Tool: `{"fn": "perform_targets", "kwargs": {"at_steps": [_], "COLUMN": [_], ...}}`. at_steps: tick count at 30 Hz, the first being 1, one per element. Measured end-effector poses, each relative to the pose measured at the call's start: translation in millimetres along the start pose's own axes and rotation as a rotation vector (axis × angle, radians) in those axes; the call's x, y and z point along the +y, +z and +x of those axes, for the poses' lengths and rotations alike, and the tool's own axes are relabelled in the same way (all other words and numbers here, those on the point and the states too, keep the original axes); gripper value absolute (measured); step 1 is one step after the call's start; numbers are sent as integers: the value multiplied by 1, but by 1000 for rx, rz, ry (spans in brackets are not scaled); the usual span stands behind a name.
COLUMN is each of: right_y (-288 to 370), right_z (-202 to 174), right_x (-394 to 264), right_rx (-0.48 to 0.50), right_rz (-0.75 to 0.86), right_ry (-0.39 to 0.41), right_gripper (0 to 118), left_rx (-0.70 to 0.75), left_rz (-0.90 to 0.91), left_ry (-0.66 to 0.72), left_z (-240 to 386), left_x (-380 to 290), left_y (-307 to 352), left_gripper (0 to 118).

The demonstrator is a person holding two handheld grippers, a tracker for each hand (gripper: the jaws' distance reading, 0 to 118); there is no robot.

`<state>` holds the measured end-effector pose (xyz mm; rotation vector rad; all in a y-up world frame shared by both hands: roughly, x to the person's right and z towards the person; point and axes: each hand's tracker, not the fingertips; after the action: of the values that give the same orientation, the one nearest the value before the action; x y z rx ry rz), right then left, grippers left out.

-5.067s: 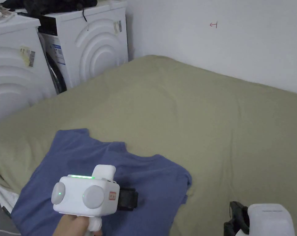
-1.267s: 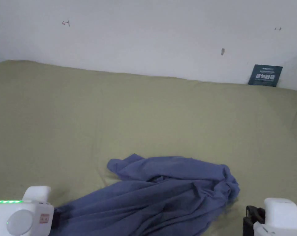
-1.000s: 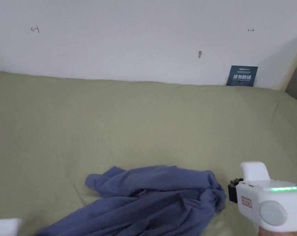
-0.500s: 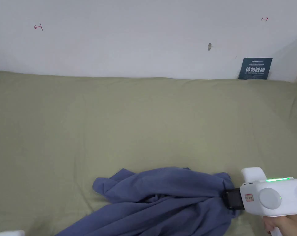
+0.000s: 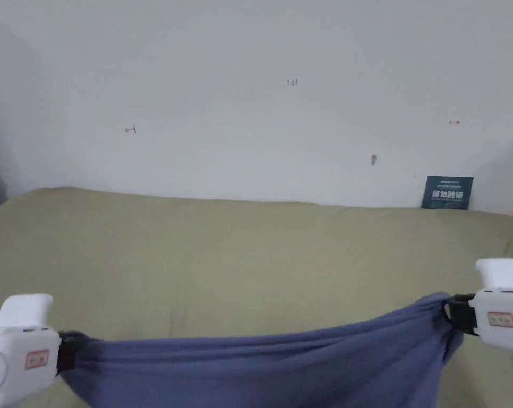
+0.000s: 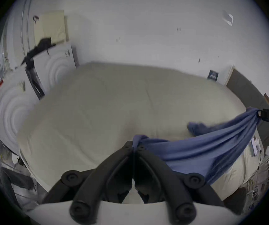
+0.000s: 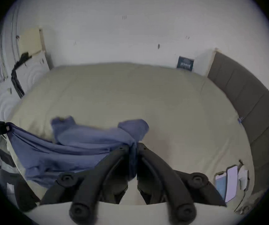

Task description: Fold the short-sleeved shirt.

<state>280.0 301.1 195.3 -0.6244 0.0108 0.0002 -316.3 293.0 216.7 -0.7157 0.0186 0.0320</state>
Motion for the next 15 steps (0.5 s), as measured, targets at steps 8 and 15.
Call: {"fn": "perform_targets", "kwargs": {"at_steps": [8,15], "right_y": [87,76], "right_z": [-22,-10], "right_x": [70,151], "right_rx": [-88,-165], "right_rz": [145,206], "right_ry": [51,72], "right_gripper": [7,7], "left_rx": [11,49], "left_rz": [152,221], "left_ry": [-59,-94], "left_z": [27,63], "left_x": [108,193], "left_y": [48,36], "left_gripper": [0,0]}}
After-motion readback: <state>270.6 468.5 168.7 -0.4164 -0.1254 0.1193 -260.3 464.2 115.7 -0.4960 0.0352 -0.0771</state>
